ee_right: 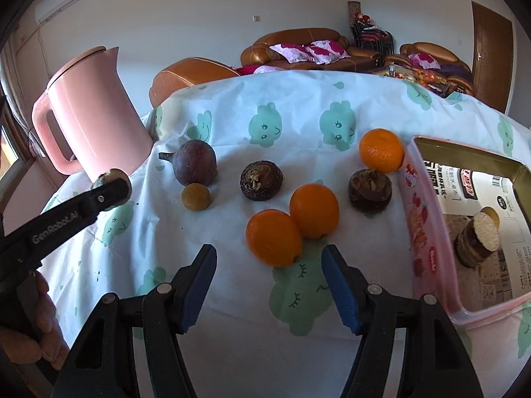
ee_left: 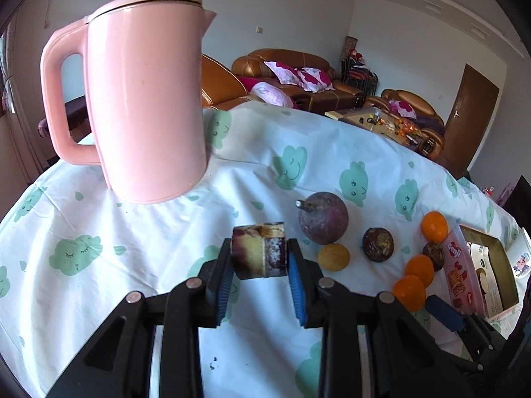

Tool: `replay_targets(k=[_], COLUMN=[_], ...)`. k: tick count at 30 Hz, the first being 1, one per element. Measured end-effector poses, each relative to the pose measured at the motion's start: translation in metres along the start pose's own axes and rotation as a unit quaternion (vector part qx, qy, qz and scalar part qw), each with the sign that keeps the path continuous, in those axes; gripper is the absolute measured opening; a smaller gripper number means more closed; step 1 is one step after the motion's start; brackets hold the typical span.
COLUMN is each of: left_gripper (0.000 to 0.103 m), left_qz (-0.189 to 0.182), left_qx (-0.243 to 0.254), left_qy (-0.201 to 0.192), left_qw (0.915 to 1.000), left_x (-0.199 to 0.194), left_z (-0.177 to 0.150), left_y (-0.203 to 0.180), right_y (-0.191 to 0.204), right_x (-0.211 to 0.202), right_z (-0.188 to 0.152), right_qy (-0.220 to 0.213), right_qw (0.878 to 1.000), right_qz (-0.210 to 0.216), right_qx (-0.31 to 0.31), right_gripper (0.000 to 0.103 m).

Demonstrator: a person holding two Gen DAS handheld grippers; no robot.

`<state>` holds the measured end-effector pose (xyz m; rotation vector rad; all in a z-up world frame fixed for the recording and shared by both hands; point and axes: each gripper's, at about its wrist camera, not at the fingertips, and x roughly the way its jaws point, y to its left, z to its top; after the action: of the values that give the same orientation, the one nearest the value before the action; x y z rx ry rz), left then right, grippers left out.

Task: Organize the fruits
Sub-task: 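Grasp the brown-wrapped cylindrical cake with the left tool while the right tool approaches an orange, then close the right tool around the orange and lift it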

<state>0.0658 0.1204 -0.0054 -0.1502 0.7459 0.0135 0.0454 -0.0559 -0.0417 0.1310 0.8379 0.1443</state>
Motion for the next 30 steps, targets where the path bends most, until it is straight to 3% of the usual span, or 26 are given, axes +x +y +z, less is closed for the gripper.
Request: replay_targets(k=[5, 9, 15, 18, 22, 26, 30], left_gripper=[0.033, 0.033, 0.033, 0.033, 0.033, 0.033, 0.033], left_qz=[-0.005, -0.005, -0.001, -0.006, -0.026, -0.045, -0.073], left_qx=[-0.005, 0.005, 0.012, 0.020, 0.032, 0.047, 0.052], left_qy=[-0.001, 0.000, -0.006, -0.017, -0.033, -0.056, -0.065], left_qw=[1.0000, 1.0000, 0.9999, 0.9996, 0.9986, 0.9963, 0.9938], left_x=[0.000, 0.000, 0.002, 0.001, -0.003, -0.010, -0.013], left_z=[0.001, -0.002, -0.004, -0.005, -0.008, -0.011, -0.017], left_y=[0.002, -0.004, -0.008, -0.013, -0.022, -0.037, -0.051], right_y=[0.001, 0.000, -0.003, 0.001, -0.003, -0.025, -0.059], right_x=[0.015, 0.014, 0.005, -0.014, -0.053, -0.086, -0.105], right_z=[0.007, 0.009, 0.004, -0.001, -0.005, -0.006, -0.004], right_qy=[0.016, 0.018, 0.014, -0.013, -0.079, -0.148, -0.182], right_qw=[1.000, 1.000, 0.999, 0.999, 0.995, 0.987, 0.979], right_qz=[0.005, 0.003, 0.030, 0.044, 0.037, -0.018, -0.072], right_qx=[0.014, 0.012, 0.005, -0.017, -0.043, -0.060, -0.050], right_gripper=[0.066, 0.038, 0.037, 0.037, 0.037, 0.037, 0.037])
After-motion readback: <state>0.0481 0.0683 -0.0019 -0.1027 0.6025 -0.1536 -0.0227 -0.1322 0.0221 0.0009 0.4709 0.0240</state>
